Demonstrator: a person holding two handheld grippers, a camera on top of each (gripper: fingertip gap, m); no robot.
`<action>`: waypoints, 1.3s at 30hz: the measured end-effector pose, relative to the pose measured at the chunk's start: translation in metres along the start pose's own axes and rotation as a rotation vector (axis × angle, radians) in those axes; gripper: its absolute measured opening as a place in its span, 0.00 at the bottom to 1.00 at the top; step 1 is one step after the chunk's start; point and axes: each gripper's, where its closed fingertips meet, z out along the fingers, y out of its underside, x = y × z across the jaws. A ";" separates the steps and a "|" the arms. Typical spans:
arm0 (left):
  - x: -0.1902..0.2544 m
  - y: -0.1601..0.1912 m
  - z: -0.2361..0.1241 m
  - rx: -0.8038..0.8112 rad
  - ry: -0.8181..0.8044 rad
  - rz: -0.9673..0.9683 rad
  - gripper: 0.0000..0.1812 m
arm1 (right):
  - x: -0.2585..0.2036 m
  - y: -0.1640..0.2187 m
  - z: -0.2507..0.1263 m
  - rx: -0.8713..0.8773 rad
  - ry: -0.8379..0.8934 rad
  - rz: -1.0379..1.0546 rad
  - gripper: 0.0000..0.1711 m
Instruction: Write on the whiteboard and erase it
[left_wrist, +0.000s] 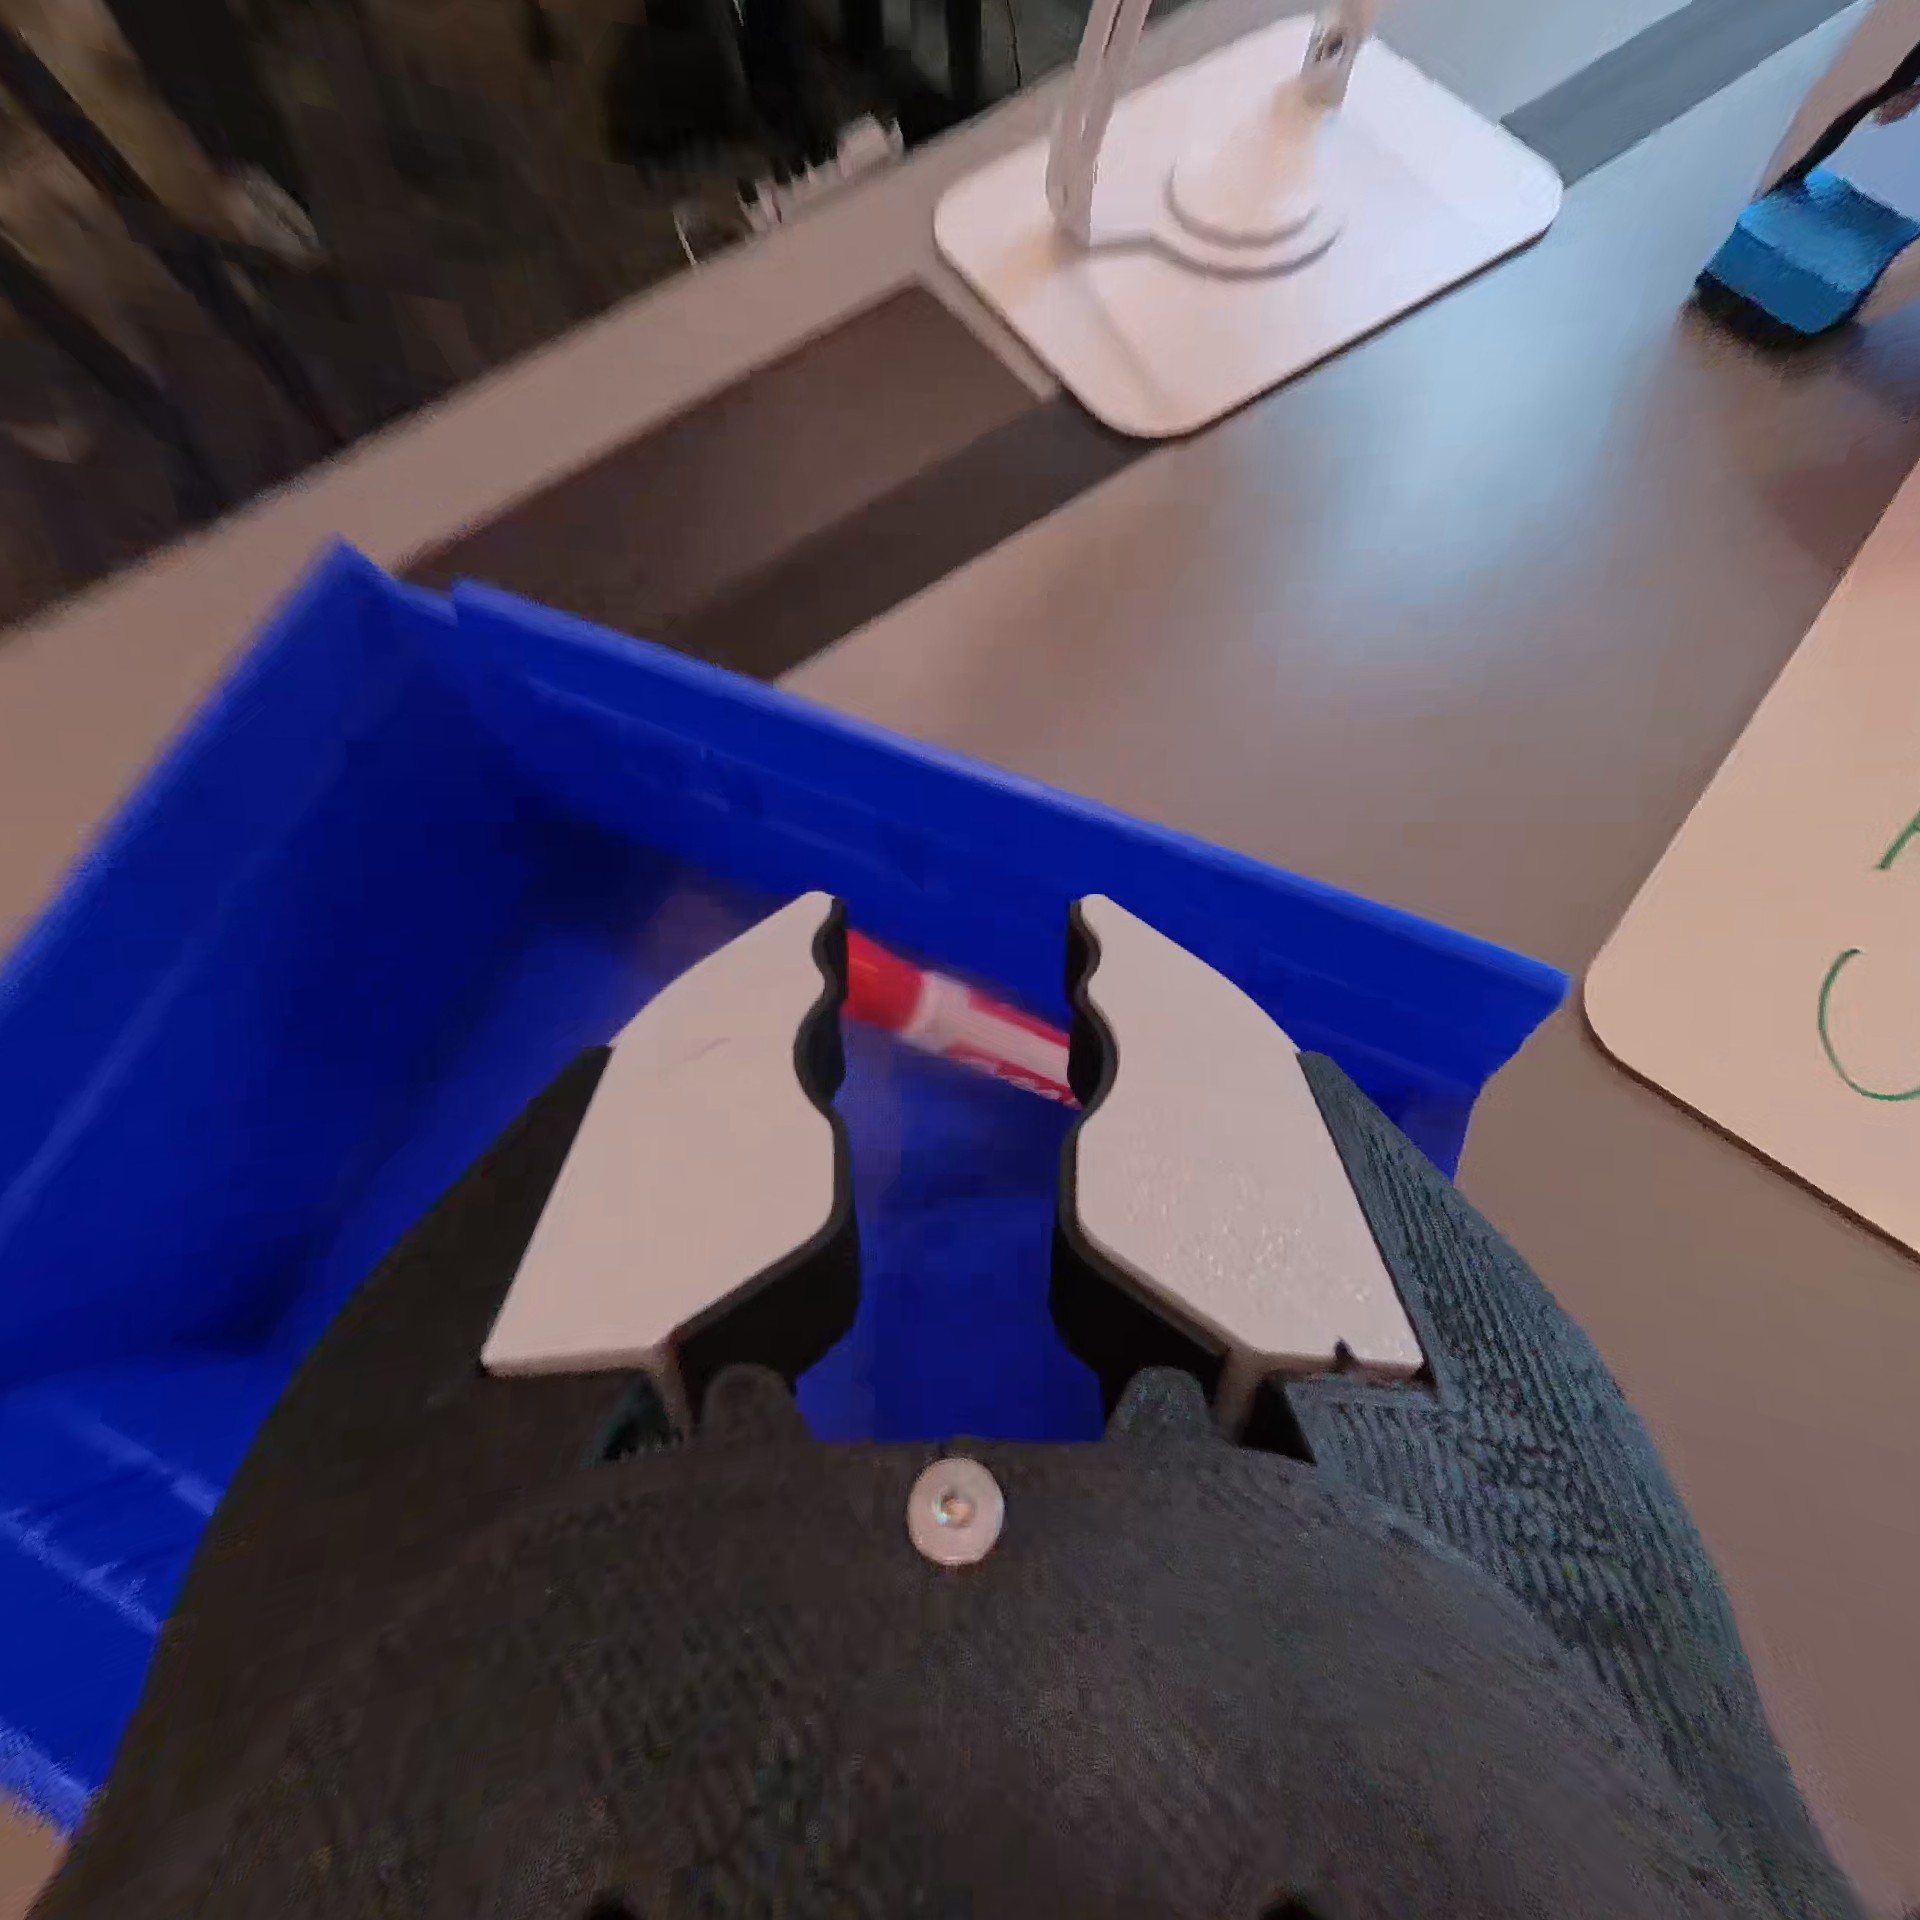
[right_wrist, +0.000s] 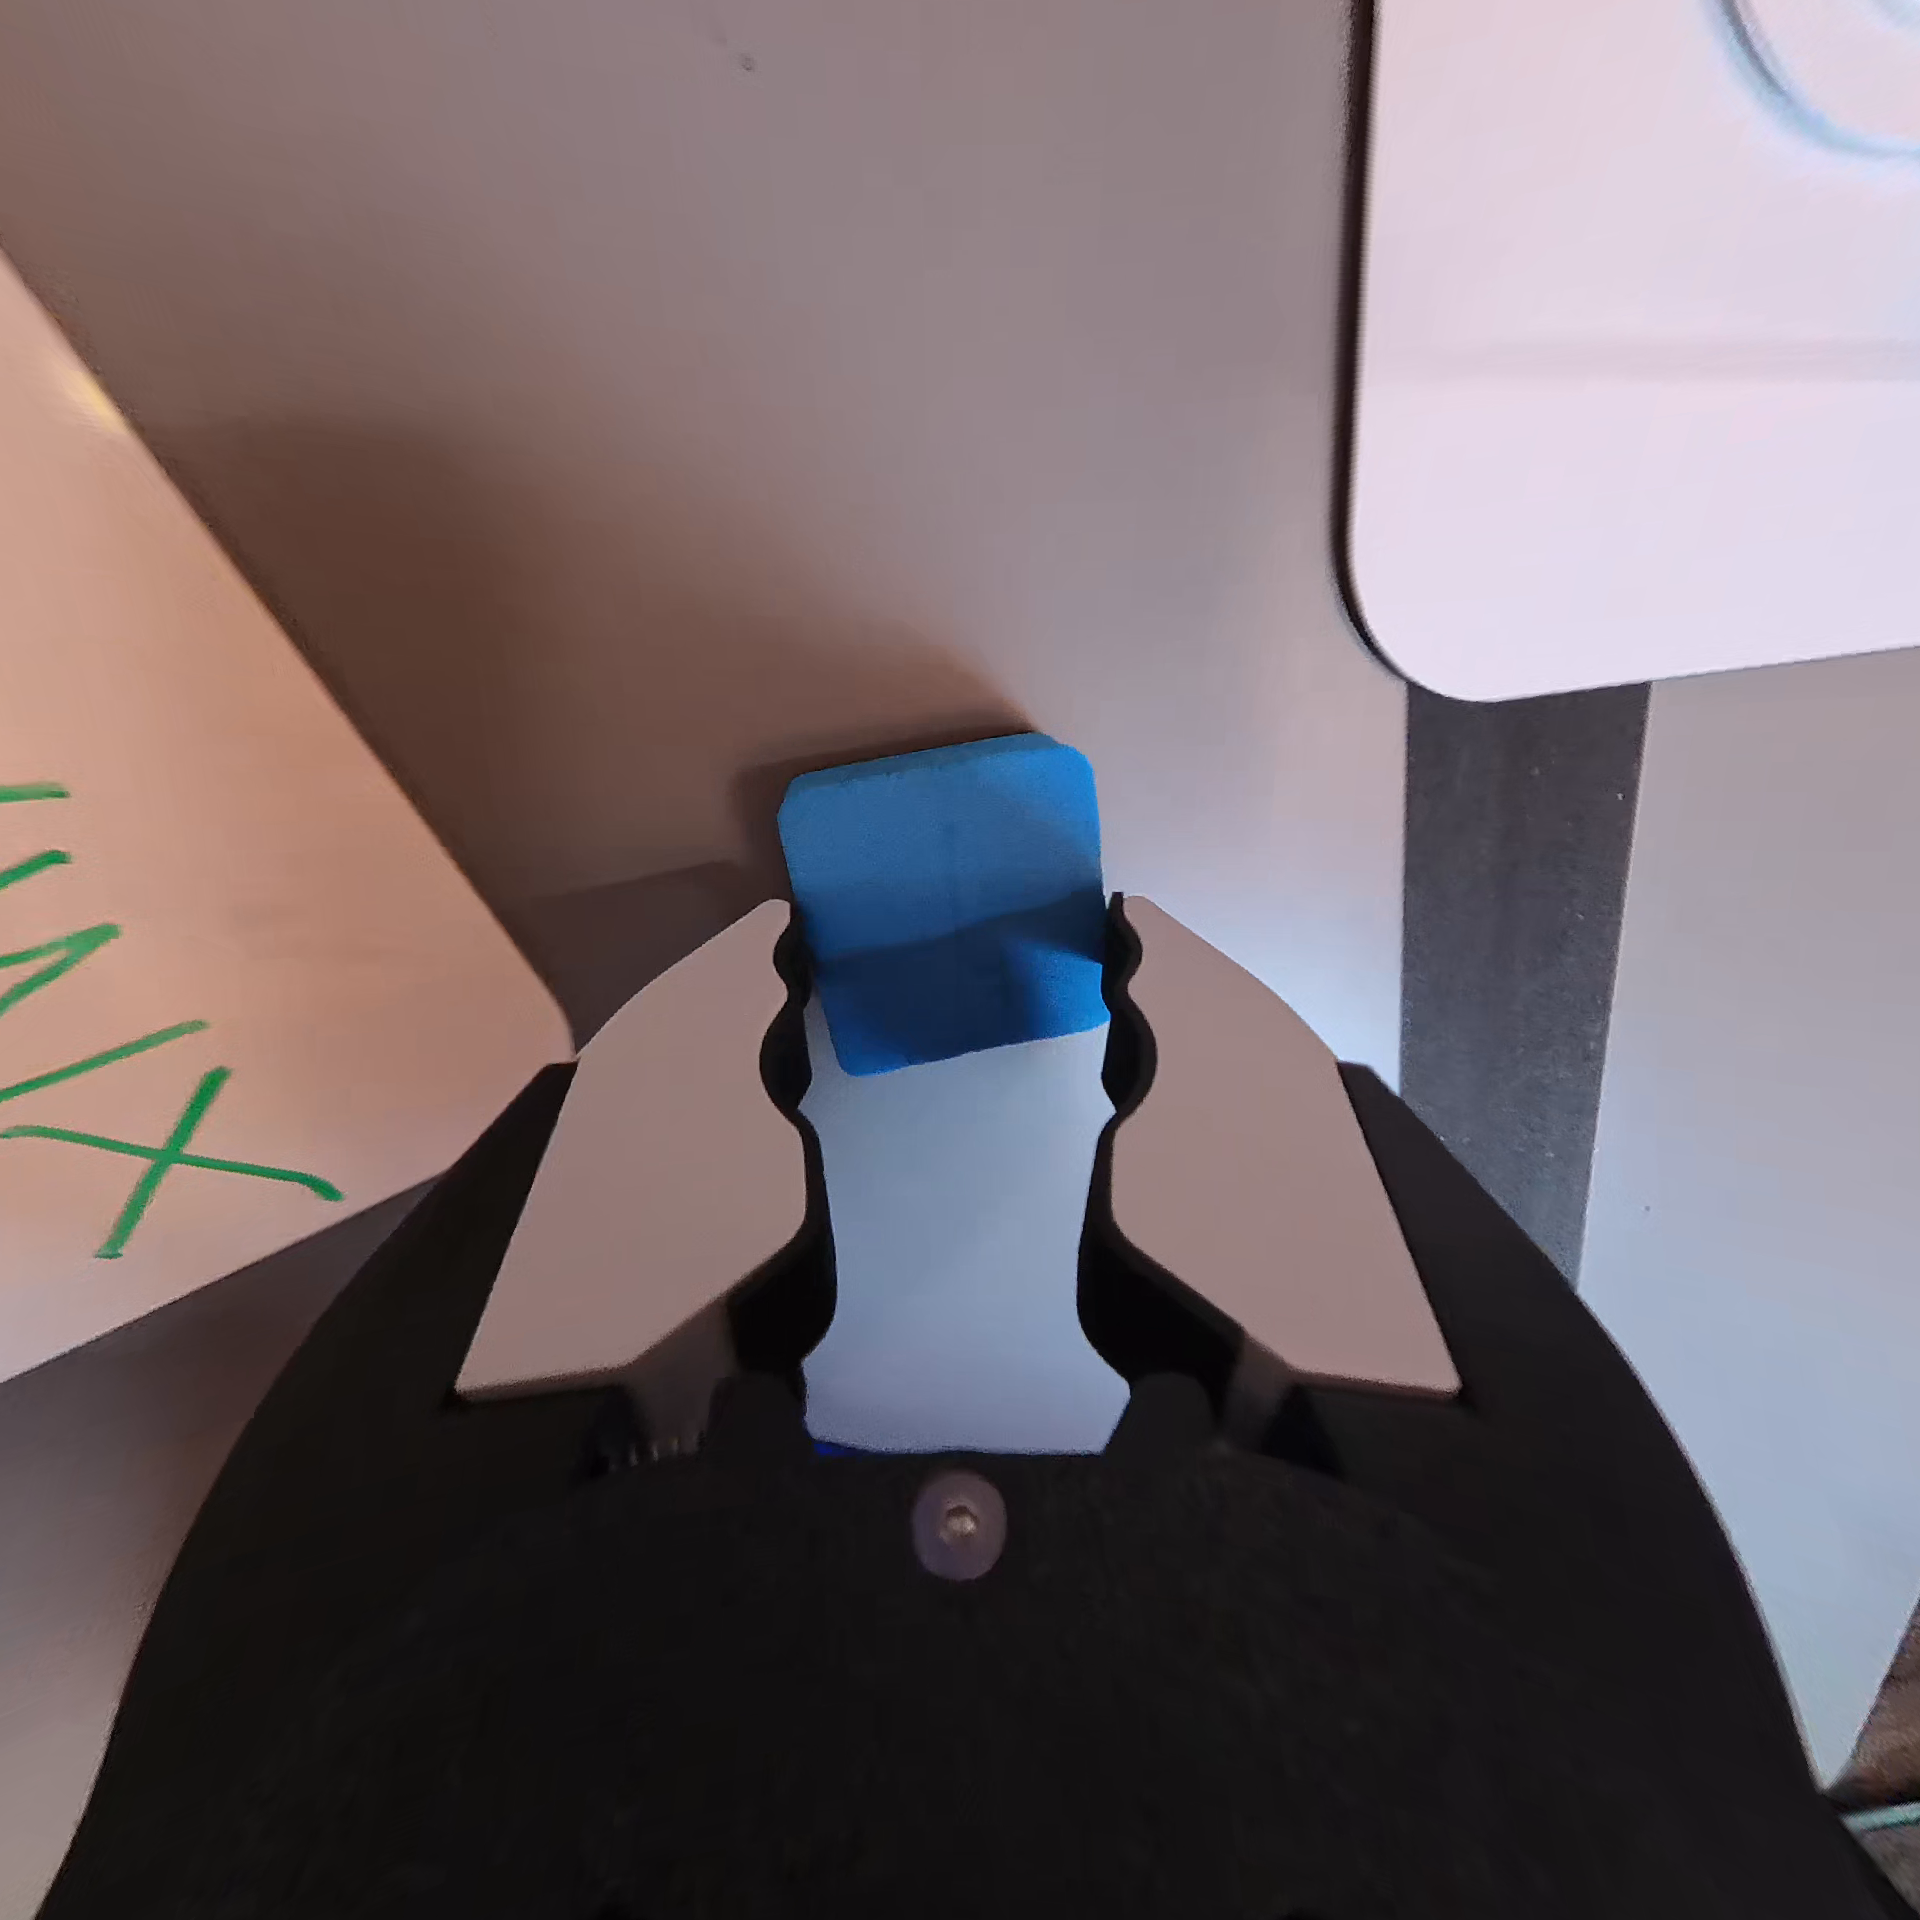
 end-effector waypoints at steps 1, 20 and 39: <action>0.005 -0.007 -0.006 0.050 -0.029 0.044 0.23 | -0.006 -0.004 -0.003 0.009 0.004 -0.013 0.32; 0.218 0.057 -0.002 0.244 0.525 0.224 0.16 | -0.173 -0.005 -0.023 -0.044 -0.085 -0.142 0.32; 0.239 0.077 0.005 0.175 0.586 0.303 0.19 | -0.190 0.008 -0.024 0.028 -0.086 -0.051 0.30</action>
